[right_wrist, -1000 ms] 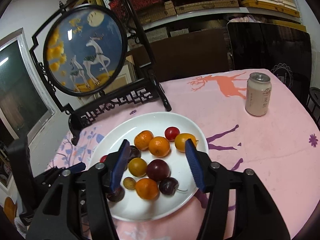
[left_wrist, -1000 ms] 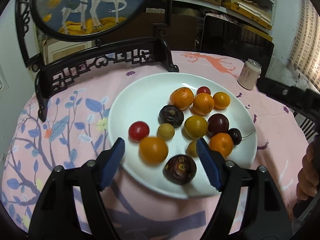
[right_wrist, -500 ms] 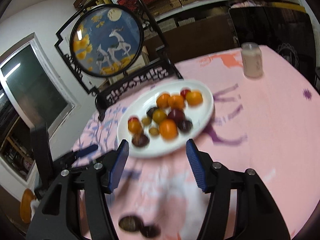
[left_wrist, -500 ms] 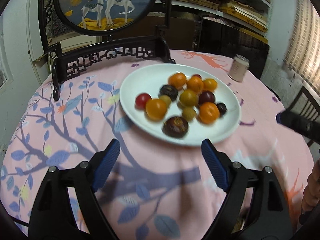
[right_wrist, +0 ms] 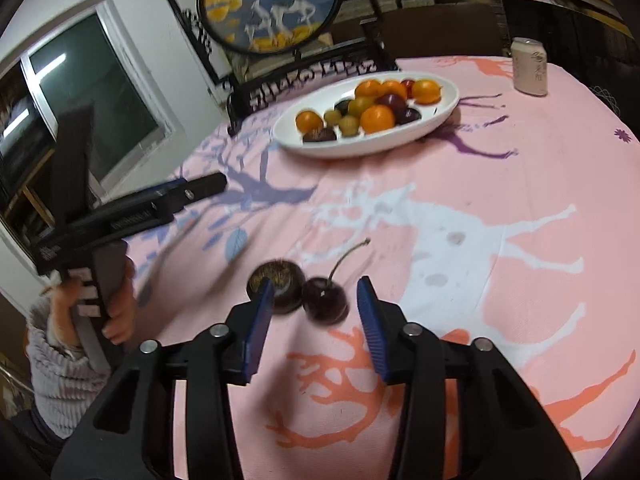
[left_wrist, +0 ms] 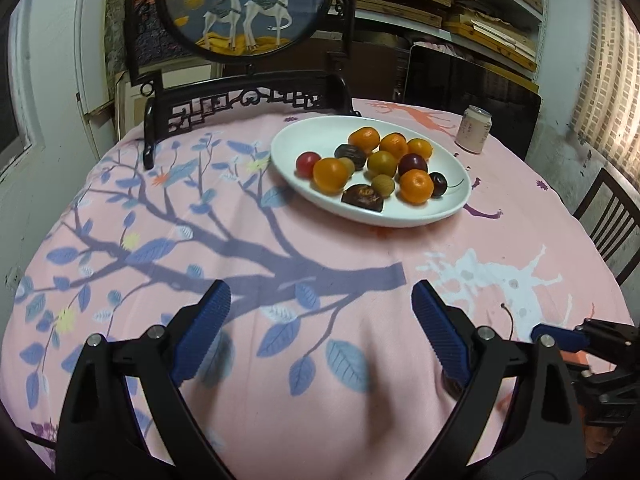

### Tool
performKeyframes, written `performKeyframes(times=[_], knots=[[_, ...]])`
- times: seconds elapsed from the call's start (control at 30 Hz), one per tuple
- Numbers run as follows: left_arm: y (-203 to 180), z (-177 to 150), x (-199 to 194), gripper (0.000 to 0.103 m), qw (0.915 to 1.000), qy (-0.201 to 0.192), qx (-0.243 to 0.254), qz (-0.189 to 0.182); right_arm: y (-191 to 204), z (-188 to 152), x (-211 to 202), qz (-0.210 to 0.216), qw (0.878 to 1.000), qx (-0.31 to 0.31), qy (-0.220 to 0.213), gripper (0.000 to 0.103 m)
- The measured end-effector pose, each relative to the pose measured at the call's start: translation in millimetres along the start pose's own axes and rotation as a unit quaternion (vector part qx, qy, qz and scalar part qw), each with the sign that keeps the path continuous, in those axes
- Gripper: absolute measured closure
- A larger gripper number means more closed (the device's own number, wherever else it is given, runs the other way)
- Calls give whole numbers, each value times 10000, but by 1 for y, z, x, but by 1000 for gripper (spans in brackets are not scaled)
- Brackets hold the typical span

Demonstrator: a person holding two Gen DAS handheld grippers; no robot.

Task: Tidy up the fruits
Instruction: 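Grasp a brown patterned fruit with the left tool while the right grasps a dark cherry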

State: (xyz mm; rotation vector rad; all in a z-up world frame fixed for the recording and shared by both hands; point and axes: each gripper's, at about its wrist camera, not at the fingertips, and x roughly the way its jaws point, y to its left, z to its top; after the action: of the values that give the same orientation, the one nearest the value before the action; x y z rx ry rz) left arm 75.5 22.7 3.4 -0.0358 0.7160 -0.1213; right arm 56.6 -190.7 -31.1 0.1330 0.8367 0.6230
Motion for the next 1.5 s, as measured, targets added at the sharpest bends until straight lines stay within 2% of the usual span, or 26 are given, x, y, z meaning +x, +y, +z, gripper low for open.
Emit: performKeyframes(times=[0.13, 0.23, 0.3, 0.5, 0.67, 0.83, 0.9, 0.97, 1.03, 1.07, 1.17, 1.27, 1.37, 1.5], knots=[[-1, -1, -2, 9, 10000, 7, 43, -43, 5, -6, 10, -144, 9995, -177, 200, 62], [-6, -3, -2, 9, 9999, 26, 155, -54, 5, -7, 23, -325, 9983, -222, 420, 66], [-9, -3, -2, 9, 9998, 25, 211, -61, 5, -4, 26, -385, 9983, -212, 387, 73], [-23, -7, -4, 9, 9983, 60, 486, -319, -3, 0, 20, -468, 9987, -41, 176, 75], [-53, -22, -9, 9, 9903, 73, 1159, -761, -39, 8, -5, -557, 9957, 690, -280, 75], [-90, -43, -7, 10, 9760, 182, 2003, -831, -53, 10, -19, -513, 9923, 998, -516, 75], [-98, -49, -4, 16, 9718, 213, 2213, -791, -55, 11, -21, -498, 9920, 1024, -547, 75], [-107, -55, 2, 41, 9662, 347, 2417, -823, -56, 11, -22, -482, 9917, 1047, -572, 75], [-113, -60, 10, 58, 9616, 534, 2573, -793, -57, 12, -24, -463, 9914, 1063, -603, 75], [-114, -61, 13, 62, 9611, 590, 2580, -795, -57, 12, -24, -458, 9913, 1068, -611, 75], [-106, -56, 15, 62, 9657, 622, 2362, -884, -58, 12, -25, -442, 9912, 1081, -619, 75], [-88, -45, 11, 62, 9763, 386, 2038, -614, -58, 11, -26, -444, 9910, 1090, -641, 75], [-57, -28, 12, 62, 9881, 363, 1413, -494, -58, 11, -27, -448, 9908, 1100, -642, 75], [-31, -11, 13, 62, 9946, 277, 960, -287, -57, 11, -26, -454, 9910, 1085, -637, 75]])
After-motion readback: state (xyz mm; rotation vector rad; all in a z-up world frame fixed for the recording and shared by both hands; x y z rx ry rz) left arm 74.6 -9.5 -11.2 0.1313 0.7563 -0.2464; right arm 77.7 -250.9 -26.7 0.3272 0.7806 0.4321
